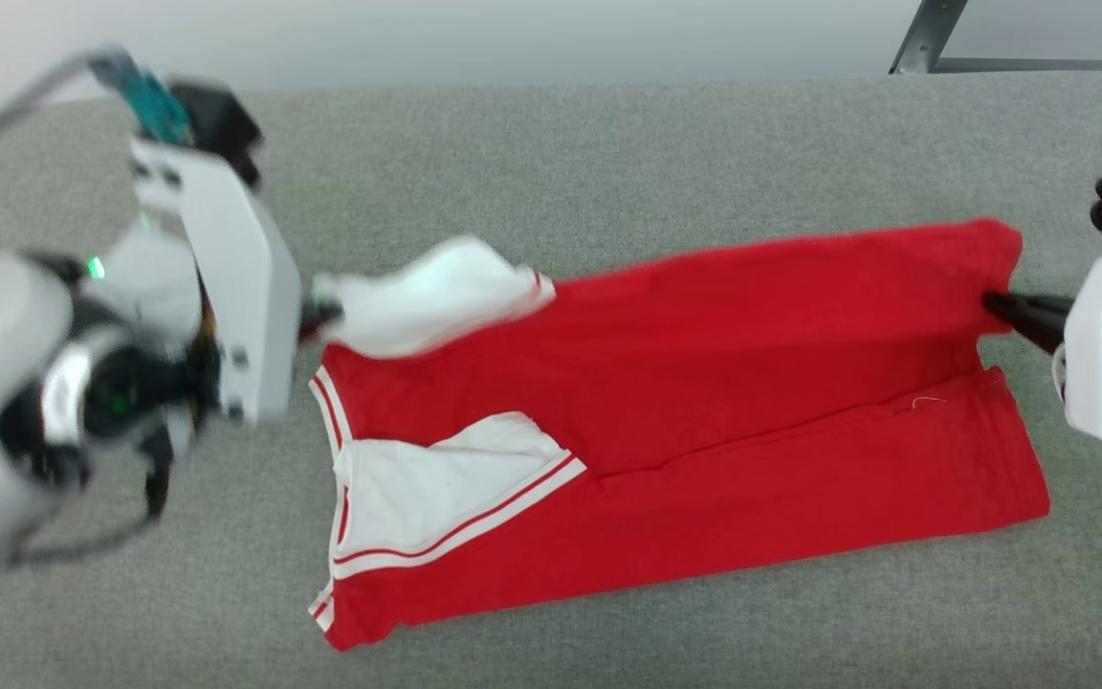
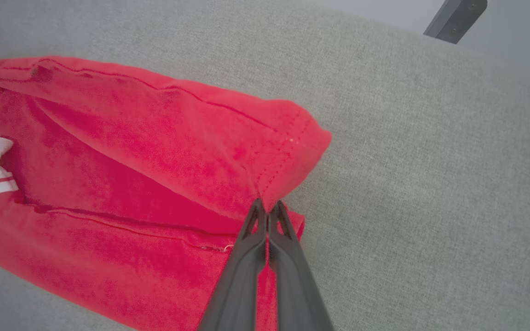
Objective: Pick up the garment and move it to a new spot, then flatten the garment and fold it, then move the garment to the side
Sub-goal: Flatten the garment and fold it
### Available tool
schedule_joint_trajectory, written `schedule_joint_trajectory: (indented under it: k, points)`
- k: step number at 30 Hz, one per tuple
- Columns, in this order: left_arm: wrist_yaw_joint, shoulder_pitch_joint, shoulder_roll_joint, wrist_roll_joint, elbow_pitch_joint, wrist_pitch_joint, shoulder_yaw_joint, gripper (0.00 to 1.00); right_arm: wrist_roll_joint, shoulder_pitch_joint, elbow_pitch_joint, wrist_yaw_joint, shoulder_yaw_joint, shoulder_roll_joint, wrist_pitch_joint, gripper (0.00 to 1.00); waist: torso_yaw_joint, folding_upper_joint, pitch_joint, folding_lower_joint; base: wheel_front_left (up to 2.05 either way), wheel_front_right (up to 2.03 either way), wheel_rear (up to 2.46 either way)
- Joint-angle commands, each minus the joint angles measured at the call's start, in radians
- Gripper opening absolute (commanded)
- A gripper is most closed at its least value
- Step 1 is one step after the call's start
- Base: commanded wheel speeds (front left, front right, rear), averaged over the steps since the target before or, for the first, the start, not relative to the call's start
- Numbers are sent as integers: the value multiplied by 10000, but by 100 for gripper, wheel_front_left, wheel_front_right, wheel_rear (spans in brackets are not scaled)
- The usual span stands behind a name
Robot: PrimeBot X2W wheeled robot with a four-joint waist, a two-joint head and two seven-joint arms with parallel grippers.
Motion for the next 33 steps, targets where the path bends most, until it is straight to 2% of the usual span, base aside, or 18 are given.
schedule_joint_trajectory:
  k: [1, 4, 9, 12, 16, 17, 18, 19, 20, 21, 22, 23, 26, 27, 28, 29, 33]
  points:
    - [489, 412, 346, -109, -827, 74, -34, 0, 128, 367, -82, -4, -178, -95, -37, 0, -22, 0, -16, 0, 0, 0, 0]
    - [1226, 1013, 826, -270, -2173, 154, -123, 0, 233, 874, -252, -4, -401, -189, 32, 0, -72, 0, -21, 0, 0, 0, 0]
    - [2058, 1828, 1192, -526, -3429, 314, -443, 0, 370, 1665, -461, -4, -683, -46, 325, 0, -194, 0, 0, 0, 0, 0, 0]
    - [2298, 2158, 1144, -729, -3619, 440, -639, 0, 299, 2037, -533, -4, -797, 39, 497, 0, -249, 0, 36, 0, 0, 0, 0]
    - [2390, 2290, 1063, -647, -3455, 603, -856, 0, 190, 2241, -576, -4, -876, 212, 628, 0, -296, 0, 78, 0, 0, 0, 0]
    - [2379, 2348, 927, -724, -3327, 566, -871, 11, 155, 2339, -557, -4, -914, 322, 751, 0, -323, 0, 106, 0, 0, 0, 0]
    - [2379, 2348, 927, -724, -3327, 566, -871, 11, 155, 2339, -557, -4, -914, 322, 751, 0, -323, 0, 106, 0, 0, 0, 0]
    - [2406, 2361, 885, -754, -3236, 554, -863, 16, 100, 2371, -544, -4, -952, 342, 806, 0, -327, 0, 111, 0, 0, 0, 0]
    - [2438, 2365, 866, -781, -3177, 598, -868, 26, 51, 2384, -554, -4, -995, 370, 855, 41, -329, 0, 110, 0, 0, 0, 0]
    - [2444, 2336, 848, -801, -3153, 602, -837, 36, 5, 2413, -547, -4, -1053, 417, 906, 76, -332, 0, 102, 0, 0, 0, 0]
    - [2518, 2307, 836, -863, -3116, 582, -766, 42, -18, 2450, -541, -4, -1106, 463, 983, 100, -329, 0, 83, 0, 0, 0, 0]
    - [2511, 2263, 849, -843, -3145, 614, -768, 43, -41, 2479, -563, -4, -1154, 483, 1052, 100, -322, 0, 60, 0, 0, 0, 0]
    - [2610, 2198, 948, -903, -3227, 664, -688, 58, -154, 2502, -648, -4, -1335, 429, 1361, 100, -283, 0, -68, 0, 0, 0, 0]
    - [2651, 2221, 980, -947, -3265, 665, -672, 71, -171, 2525, -717, -4, -1423, 414, 1442, 100, -269, 0, -120, 0, 0, 0, 0]
    - [2702, 2281, 995, -1014, -3302, 621, -621, 89, -193, 2578, -759, -4, -1486, 393, 1532, 100, -258, 0, -184, 0, 0, 0, 0]
    - [2717, 2343, 1028, -1024, -3357, 601, -607, 100, -283, 2659, -841, -4, -1526, 338, 1637, 100, -236, 0, -256, 0, 0, 0, 0]
    - [2848, 2541, 1219, -1107, -3579, 413, -499, 100, -427, 2905, -1269, -3, -1864, 255, 1796, 100, -165, 0, -555, 0, 0, 0, 0]
